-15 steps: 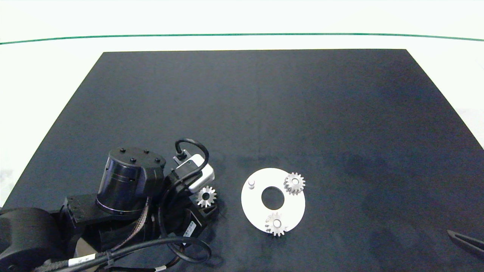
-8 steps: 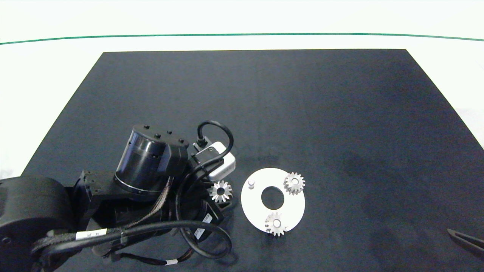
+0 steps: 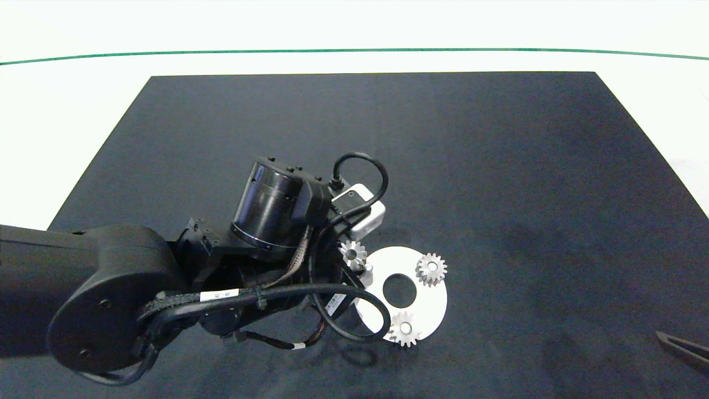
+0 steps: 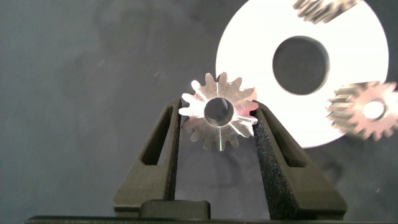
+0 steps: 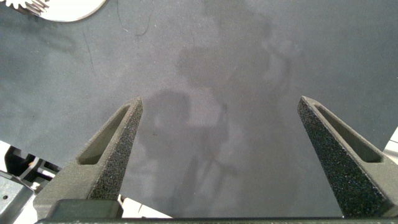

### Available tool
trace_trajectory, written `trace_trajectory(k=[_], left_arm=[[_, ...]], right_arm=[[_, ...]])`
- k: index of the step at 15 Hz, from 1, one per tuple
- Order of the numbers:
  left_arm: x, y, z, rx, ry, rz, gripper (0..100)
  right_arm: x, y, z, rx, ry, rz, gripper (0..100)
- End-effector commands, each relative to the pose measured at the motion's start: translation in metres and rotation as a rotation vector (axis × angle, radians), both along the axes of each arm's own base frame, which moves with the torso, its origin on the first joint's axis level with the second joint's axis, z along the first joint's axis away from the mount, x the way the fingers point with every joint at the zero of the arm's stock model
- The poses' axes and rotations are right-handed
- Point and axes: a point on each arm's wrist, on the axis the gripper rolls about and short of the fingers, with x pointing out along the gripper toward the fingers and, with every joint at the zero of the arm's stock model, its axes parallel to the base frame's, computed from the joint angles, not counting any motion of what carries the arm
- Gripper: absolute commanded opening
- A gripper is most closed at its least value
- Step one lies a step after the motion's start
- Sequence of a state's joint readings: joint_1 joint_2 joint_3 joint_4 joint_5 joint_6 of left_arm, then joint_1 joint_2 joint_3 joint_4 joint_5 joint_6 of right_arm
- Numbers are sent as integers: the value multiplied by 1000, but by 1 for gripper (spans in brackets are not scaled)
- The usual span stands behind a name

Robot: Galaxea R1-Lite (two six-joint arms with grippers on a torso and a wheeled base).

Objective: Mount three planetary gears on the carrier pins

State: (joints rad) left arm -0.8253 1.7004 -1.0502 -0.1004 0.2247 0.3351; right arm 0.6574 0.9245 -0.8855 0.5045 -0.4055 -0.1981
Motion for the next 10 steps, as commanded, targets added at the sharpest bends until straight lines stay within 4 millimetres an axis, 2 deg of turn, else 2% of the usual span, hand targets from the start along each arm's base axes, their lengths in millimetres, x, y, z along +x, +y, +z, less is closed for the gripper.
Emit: trace_trajectory(k=[1, 10], left_arm=[[-2, -12, -6, 16, 7, -29, 16], [-3, -24, -7, 13, 2, -56, 16]], right_arm=[[-1, -1, 2, 2, -8, -2, 100], [-1, -1, 6, 11, -19, -4, 100]])
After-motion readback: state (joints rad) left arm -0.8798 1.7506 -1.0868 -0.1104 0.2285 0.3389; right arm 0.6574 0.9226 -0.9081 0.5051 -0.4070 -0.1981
